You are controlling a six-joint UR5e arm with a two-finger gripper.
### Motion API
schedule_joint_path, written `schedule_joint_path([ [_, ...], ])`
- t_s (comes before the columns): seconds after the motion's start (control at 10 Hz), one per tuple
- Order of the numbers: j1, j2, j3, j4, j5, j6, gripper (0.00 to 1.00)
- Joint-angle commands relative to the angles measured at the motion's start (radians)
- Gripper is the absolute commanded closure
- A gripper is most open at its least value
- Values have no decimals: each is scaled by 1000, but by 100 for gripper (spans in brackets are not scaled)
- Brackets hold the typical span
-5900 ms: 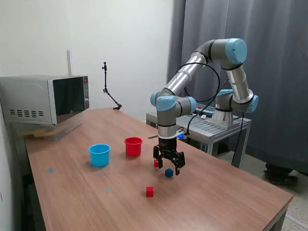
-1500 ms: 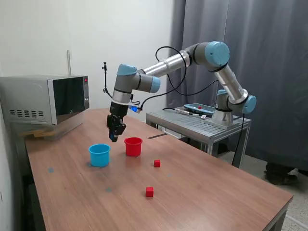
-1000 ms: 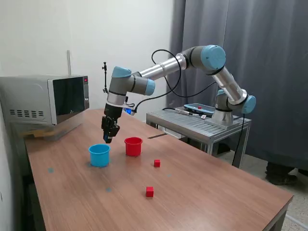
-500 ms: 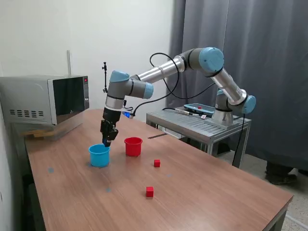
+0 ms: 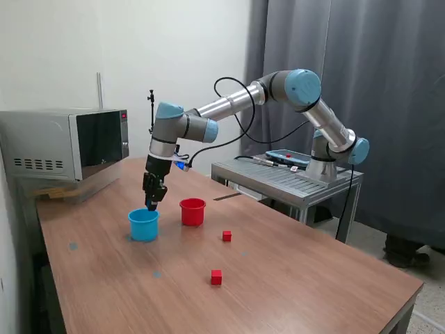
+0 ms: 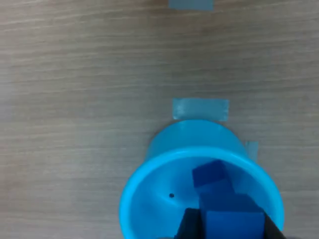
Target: Place red objects in the red bin, and blue objects in the blue bin.
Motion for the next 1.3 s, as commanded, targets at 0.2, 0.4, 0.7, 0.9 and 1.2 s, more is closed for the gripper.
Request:
schedule_joint_path([
  [0.2, -5, 7, -13, 0, 0, 0, 100],
  [0.4, -5, 14, -24, 0, 0, 0, 0],
  [0.7, -5, 16, -29, -2, 0, 2, 0],
  [0.9, -5, 15, -33, 0, 0, 5, 0],
  [1.2, 18, -50, 5, 8, 0, 17, 0],
])
